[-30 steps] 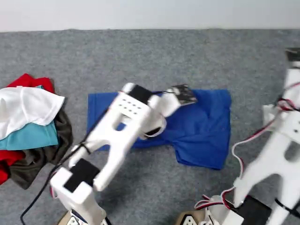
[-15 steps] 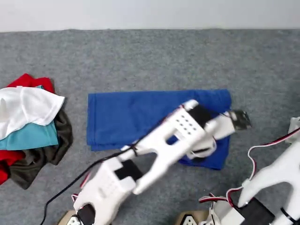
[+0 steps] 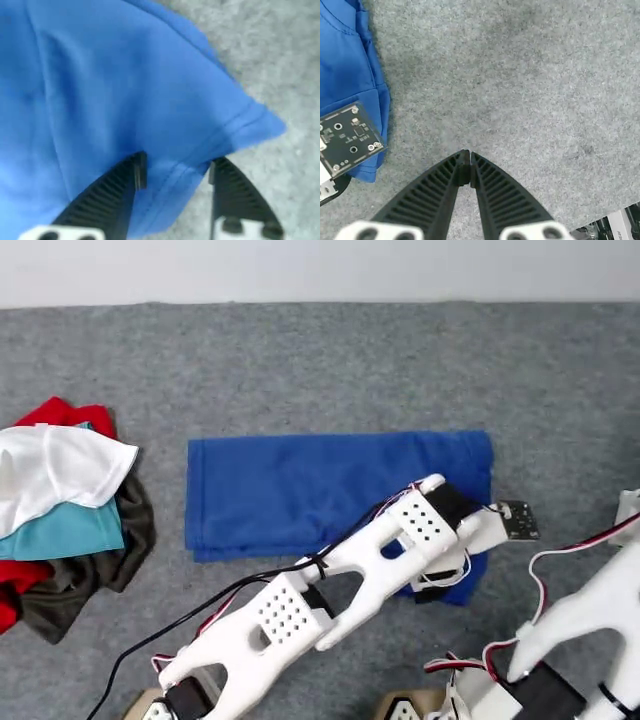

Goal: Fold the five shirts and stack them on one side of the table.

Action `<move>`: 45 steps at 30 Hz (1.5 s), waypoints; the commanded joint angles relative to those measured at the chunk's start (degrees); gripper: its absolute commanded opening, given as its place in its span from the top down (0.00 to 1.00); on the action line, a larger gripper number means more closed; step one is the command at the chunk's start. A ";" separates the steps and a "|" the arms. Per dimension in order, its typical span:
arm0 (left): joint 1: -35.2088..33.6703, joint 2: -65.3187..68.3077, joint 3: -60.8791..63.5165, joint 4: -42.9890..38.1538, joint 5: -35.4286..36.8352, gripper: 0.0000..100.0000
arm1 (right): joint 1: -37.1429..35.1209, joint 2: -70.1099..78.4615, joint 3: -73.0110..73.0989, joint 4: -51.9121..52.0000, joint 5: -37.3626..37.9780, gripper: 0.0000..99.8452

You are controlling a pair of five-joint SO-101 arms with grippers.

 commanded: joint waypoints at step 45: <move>-2.11 -5.54 -21.23 1.49 0.26 0.99 | 0.66 -2.33 0.62 0.84 -0.35 0.99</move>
